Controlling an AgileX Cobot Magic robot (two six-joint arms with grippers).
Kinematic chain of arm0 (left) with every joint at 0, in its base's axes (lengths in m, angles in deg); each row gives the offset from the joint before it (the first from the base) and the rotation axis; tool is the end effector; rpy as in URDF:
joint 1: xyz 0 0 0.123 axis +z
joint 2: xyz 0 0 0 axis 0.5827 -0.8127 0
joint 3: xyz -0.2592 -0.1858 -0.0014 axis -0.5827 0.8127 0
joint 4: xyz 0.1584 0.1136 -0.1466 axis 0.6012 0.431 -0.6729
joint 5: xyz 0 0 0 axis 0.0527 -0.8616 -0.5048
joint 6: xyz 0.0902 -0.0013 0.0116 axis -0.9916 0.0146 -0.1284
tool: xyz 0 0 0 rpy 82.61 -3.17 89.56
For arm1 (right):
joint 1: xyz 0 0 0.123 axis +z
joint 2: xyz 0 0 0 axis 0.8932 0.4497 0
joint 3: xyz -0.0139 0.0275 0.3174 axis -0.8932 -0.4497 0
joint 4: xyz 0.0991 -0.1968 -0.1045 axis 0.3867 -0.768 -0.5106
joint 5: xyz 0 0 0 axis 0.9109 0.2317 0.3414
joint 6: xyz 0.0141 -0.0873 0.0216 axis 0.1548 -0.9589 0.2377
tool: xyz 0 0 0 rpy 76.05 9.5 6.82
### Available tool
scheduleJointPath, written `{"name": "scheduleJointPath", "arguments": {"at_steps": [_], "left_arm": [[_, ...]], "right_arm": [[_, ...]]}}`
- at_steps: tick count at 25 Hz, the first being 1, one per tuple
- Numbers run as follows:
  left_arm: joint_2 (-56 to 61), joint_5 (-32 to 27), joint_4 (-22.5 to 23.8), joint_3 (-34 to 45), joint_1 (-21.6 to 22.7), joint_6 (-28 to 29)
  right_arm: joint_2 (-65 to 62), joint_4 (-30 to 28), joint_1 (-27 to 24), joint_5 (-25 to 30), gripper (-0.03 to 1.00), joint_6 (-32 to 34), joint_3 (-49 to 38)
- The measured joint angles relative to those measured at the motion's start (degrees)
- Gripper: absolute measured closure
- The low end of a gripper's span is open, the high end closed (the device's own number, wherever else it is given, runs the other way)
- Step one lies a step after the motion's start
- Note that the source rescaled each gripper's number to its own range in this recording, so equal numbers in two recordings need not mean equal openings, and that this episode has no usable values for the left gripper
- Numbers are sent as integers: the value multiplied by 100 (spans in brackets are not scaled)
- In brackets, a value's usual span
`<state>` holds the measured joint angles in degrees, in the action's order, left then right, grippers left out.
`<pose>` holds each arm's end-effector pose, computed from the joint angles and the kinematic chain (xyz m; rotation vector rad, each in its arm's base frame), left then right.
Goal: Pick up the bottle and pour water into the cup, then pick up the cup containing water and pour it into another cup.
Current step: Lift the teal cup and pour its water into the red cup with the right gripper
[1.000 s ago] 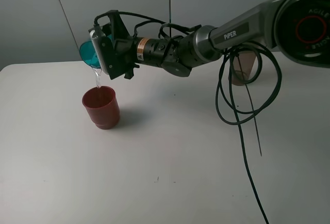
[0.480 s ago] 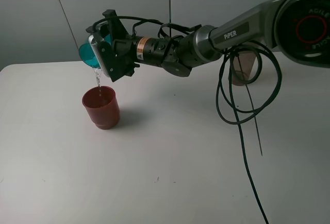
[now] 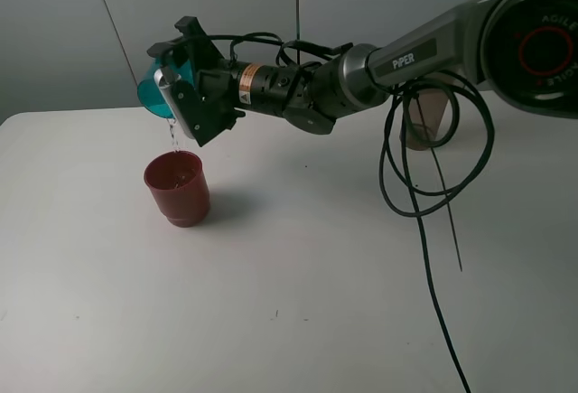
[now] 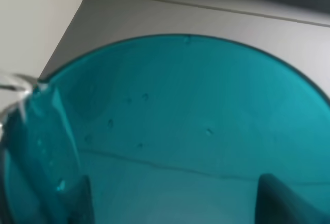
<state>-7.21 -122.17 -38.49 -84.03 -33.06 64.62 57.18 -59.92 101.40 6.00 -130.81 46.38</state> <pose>-0.0494 0.0042 0.2756 -0.0883 2.0541 0.1011 0.3948 0.3555 0.1682 -1.6624 0.3040 -0.4775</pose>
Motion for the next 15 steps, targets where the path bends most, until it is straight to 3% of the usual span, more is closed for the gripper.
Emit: {"name": "scheduleJointPath", "arguments": {"at_steps": [15], "left_arm": [[0, 0, 0, 0, 0, 0]], "right_arm": [[-10, -47, 0, -92, 89, -200, 0]]}}
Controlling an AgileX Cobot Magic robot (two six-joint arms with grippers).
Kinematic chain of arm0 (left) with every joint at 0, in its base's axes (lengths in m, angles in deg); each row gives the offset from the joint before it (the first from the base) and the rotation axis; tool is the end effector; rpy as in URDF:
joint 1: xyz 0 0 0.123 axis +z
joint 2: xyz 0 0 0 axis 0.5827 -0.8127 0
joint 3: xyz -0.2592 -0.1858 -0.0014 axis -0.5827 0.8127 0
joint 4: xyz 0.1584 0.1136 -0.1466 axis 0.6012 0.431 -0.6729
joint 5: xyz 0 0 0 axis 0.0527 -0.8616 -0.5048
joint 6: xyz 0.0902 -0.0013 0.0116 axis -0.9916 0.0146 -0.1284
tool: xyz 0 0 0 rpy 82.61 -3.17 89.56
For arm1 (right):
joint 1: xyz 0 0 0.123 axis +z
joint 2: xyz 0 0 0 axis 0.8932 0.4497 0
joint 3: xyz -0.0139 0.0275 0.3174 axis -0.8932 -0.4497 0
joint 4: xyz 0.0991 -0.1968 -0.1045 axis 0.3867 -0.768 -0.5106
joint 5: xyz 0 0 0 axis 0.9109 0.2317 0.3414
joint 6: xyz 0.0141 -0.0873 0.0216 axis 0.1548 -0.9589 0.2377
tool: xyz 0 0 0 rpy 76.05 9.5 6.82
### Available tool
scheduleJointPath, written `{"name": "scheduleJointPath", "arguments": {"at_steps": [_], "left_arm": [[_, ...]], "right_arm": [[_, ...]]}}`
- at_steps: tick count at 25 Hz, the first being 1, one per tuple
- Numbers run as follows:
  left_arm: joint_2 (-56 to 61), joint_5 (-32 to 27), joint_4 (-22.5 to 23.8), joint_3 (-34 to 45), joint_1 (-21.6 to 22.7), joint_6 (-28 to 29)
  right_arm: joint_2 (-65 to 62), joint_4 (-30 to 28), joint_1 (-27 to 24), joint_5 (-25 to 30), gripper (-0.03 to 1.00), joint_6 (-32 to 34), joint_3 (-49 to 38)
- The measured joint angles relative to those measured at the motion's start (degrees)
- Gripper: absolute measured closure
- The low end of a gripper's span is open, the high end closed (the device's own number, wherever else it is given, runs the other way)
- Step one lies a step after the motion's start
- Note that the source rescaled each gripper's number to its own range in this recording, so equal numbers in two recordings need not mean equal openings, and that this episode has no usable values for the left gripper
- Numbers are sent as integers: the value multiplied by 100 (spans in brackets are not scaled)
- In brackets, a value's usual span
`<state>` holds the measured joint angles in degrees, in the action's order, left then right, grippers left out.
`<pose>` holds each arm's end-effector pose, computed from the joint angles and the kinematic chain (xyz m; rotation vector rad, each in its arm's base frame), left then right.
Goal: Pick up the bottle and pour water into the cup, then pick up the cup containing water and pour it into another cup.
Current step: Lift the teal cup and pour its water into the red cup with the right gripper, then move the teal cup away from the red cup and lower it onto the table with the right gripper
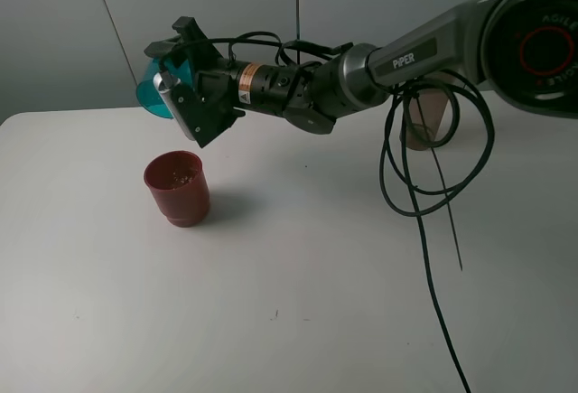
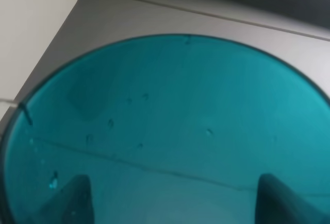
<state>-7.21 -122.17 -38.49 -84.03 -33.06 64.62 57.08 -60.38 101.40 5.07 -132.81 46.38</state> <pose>-0.0494 0.0042 0.2756 -0.0883 2.0541 0.1011 0.3939 0.3560 0.1702 -1.6583 0.2584 -0.5015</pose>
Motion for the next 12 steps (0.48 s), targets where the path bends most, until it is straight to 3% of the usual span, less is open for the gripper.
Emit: {"name": "scheduleJointPath", "arguments": {"at_steps": [3, 5, 10, 12], "left_arm": [[0, 0, 0, 0, 0, 0], [0, 0, 0, 0, 0, 0], [0, 0, 0, 0, 0, 0], [0, 0, 0, 0, 0, 0]], "right_arm": [[0, 0, 0, -10, 89, 294, 0], [-13, 12, 0, 45, 89, 877, 0], [-225, -1, 0, 427, 89, 2973, 0], [-365, -1, 0, 543, 89, 4153, 0]]}}
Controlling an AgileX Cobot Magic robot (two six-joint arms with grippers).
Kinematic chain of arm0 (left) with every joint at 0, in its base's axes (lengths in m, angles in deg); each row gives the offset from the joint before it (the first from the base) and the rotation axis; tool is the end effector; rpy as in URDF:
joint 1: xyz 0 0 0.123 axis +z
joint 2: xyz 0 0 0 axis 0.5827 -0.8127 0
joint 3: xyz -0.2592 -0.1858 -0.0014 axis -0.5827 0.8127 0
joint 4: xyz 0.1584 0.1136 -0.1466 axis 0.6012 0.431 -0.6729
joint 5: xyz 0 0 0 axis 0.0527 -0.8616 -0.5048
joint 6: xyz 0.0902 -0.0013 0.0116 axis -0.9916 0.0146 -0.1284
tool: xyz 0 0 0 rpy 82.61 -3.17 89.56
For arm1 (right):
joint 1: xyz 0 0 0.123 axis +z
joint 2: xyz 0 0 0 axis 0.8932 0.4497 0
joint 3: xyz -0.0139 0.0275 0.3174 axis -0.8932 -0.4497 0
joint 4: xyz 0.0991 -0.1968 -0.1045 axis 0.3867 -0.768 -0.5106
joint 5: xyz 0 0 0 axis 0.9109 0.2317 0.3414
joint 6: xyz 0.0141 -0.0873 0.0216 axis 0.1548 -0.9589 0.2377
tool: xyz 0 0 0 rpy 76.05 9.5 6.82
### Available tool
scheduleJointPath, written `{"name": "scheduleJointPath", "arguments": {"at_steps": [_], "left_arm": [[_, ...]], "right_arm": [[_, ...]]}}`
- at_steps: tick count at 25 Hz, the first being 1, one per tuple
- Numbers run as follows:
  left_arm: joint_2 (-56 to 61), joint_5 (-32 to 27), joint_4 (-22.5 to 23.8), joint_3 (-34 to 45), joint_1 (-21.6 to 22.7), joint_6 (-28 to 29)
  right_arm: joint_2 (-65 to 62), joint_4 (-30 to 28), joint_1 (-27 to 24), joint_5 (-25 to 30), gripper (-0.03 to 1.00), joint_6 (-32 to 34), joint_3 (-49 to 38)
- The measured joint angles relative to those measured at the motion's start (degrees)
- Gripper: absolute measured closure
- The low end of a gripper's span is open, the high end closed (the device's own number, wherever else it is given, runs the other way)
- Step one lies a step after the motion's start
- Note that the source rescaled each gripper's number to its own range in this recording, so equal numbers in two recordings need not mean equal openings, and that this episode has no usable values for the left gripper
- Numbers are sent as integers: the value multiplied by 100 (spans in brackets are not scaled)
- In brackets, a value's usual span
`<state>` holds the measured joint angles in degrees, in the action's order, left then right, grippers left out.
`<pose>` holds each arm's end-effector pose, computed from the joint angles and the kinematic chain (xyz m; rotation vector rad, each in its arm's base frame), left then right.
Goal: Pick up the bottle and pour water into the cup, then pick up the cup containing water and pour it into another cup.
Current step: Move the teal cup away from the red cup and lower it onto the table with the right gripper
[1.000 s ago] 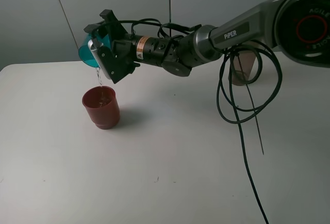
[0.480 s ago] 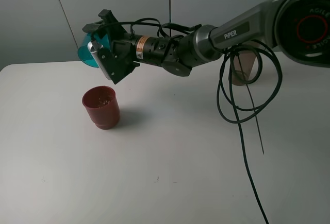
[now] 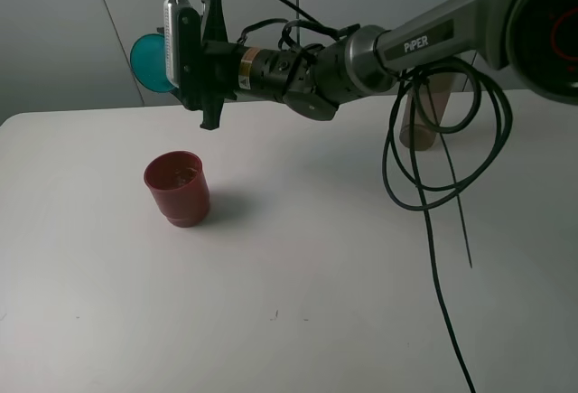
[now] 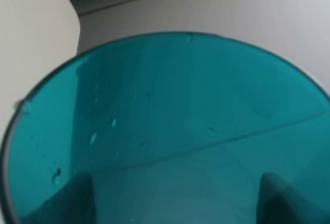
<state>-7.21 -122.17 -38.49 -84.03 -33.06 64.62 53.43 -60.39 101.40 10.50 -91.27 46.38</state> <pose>-0.0494 0.0042 0.2756 -0.0883 2.0541 0.1011 0.3940 0.3511 0.1962 -1.4523 0.8428 -0.0092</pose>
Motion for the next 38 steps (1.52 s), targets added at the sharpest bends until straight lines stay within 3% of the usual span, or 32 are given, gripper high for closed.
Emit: {"name": "scheduleJointPath", "arguments": {"at_steps": [4, 8, 13, 18, 22, 27, 33, 38], "left_arm": [[0, 0, 0, 0, 0, 0], [0, 0, 0, 0, 0, 0], [0, 0, 0, 0, 0, 0], [0, 0, 0, 0, 0, 0], [0, 0, 0, 0, 0, 0], [0, 0, 0, 0, 0, 0], [0, 0, 0, 0, 0, 0], [0, 0, 0, 0, 0, 0]], "right_arm": [[-296, 102, 0, 753, 89, 2243, 0], [-511, 780, -12, 1534, 89, 3222, -144], [-890, 1704, -159, 1746, 89, 3373, -925], [-1310, 2057, -497, 1516, 89, 3397, -1964], [-1567, 2254, -712, 914, 89, 3414, -2897], [-1735, 2493, -914, -478, 89, 3414, -4024], [-1761, 2607, -1225, -694, 89, 3414, -4824], [-1611, 2721, -1389, -829, 89, 3414, -4946]]}}
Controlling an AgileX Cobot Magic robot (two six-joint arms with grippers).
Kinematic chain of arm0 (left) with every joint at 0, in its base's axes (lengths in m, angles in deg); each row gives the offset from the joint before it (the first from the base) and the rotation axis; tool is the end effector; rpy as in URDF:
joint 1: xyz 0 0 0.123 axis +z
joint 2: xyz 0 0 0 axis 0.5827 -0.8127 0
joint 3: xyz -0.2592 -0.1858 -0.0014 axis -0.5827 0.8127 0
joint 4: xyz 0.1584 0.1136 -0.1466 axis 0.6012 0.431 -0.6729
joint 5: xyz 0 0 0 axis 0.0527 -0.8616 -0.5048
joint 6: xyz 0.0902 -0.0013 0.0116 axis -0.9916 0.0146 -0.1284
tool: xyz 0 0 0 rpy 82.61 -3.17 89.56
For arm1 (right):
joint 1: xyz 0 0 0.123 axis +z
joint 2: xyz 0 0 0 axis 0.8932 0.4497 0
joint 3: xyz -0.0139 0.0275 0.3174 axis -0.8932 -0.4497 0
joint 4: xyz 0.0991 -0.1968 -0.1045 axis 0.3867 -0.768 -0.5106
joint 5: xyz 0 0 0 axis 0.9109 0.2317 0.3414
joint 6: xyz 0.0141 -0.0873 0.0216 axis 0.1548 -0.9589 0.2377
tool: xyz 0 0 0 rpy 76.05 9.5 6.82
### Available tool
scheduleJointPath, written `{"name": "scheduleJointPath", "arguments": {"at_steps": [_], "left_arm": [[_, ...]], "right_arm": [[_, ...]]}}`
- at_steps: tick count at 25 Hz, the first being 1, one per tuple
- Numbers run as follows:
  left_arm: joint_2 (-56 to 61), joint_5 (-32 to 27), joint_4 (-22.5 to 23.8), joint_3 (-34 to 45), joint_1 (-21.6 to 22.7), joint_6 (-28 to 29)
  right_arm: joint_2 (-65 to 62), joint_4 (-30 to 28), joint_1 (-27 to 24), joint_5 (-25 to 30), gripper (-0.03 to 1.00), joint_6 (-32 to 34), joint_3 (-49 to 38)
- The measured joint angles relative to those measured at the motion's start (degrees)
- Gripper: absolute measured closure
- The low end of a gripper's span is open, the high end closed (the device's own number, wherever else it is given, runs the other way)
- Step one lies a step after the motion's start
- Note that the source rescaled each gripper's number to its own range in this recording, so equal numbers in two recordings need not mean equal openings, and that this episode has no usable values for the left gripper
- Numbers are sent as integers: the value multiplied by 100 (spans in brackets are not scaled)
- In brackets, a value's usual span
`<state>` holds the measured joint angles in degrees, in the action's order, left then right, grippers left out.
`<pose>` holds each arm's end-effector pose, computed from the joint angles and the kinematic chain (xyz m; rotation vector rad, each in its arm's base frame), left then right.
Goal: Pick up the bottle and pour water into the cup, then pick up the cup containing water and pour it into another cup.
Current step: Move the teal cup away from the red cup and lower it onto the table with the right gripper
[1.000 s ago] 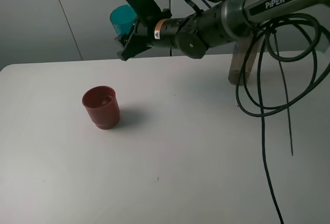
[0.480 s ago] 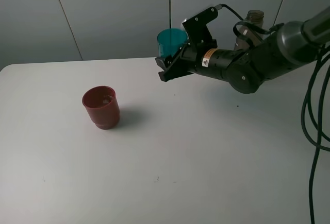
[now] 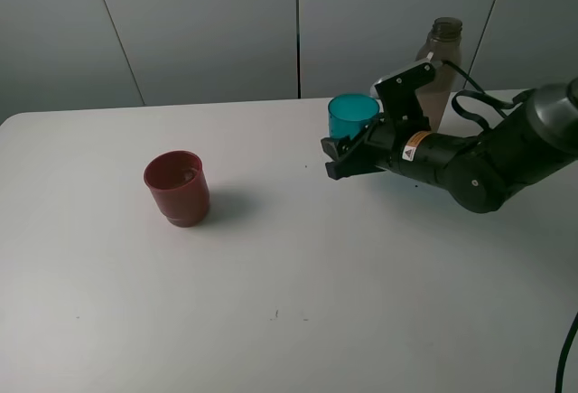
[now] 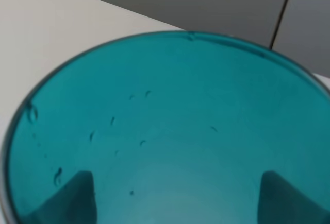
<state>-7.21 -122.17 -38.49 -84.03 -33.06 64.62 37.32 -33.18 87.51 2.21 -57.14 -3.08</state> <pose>-0.0494 0.0042 0.2756 -0.0883 2.0541 0.1011 0.3138 0.1533 0.1318 -0.5793 1.9570 0.3406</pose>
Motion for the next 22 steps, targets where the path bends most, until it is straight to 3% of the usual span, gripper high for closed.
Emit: {"name": "scheduleJointPath", "arguments": {"at_steps": [11, 22], "left_arm": [[0, 0, 0, 0, 0, 0], [0, 0, 0, 0, 0, 0]], "right_arm": [[878, 17, 0, -1454, 89, 42, 0], [1201, 143, -22, -1639, 89, 64, 0]]}}
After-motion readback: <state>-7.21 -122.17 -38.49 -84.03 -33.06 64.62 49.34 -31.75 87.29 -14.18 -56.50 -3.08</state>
